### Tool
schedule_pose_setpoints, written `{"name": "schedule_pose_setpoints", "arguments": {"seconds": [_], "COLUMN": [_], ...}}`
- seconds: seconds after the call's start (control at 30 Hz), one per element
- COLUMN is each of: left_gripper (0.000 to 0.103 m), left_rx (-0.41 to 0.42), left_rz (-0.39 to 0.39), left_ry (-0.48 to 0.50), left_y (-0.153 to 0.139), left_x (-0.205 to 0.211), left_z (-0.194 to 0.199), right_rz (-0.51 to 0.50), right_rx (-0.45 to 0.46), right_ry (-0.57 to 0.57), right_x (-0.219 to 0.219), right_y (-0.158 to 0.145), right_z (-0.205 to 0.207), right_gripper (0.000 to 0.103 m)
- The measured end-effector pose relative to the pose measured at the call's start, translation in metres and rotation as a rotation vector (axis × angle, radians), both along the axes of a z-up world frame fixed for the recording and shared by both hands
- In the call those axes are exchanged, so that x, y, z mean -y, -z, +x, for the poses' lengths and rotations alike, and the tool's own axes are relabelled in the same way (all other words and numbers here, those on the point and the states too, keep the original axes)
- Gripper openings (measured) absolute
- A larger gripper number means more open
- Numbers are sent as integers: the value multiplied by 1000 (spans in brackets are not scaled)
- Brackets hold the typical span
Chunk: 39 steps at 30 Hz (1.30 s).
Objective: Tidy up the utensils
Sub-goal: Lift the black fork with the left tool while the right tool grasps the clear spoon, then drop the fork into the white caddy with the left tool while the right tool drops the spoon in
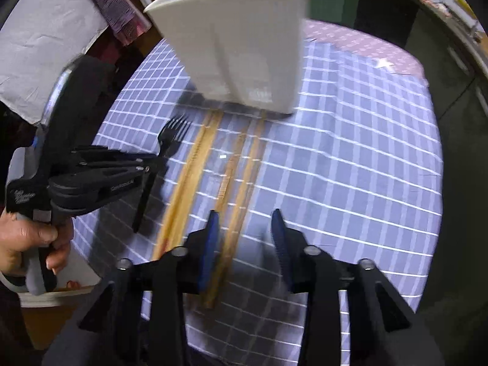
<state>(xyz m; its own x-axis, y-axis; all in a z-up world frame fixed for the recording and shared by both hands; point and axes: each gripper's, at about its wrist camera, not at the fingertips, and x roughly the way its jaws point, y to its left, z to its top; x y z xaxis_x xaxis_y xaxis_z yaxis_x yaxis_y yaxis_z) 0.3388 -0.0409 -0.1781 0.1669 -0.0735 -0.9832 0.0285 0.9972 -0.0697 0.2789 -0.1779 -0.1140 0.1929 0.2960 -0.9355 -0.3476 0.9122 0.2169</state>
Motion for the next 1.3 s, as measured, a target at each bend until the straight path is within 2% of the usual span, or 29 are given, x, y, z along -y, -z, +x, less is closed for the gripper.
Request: {"name": "schedule_pose_setpoints", "arguments": {"seconds": [0.17, 0.43, 0.83, 0.93, 1.0, 1.1, 1.3], "left_gripper": [9, 9, 9, 9, 9, 9, 9], "left_rx": [88, 203, 259, 271, 283, 305, 420], "left_rz": [-11, -22, -33, -36, -42, -63, -117], "left_ry": [-21, -20, 15, 19, 18, 12, 35], "left_y": [-24, -52, -69, -74, -77, -90, -141], "left_x": [-23, -45, -37, -34, -32, -32, -16], "left_z": [-12, -38, -45, -45, -44, -40, -26], "right_rz": [-9, -66, -164, -178, -157, -64, 111], "right_rx": [-80, -143, -176, -151, -131, -107, 32], "right_ry": [-31, -13, 12, 5, 1, 5, 20], "right_x": [-37, -63, -74, -76, -81, -71, -34], "right_y": [18, 44, 61, 61, 60, 49, -1], "right_z": [14, 29, 35, 33, 30, 22, -5], "right_gripper": [16, 16, 16, 11, 10, 10, 10]}}
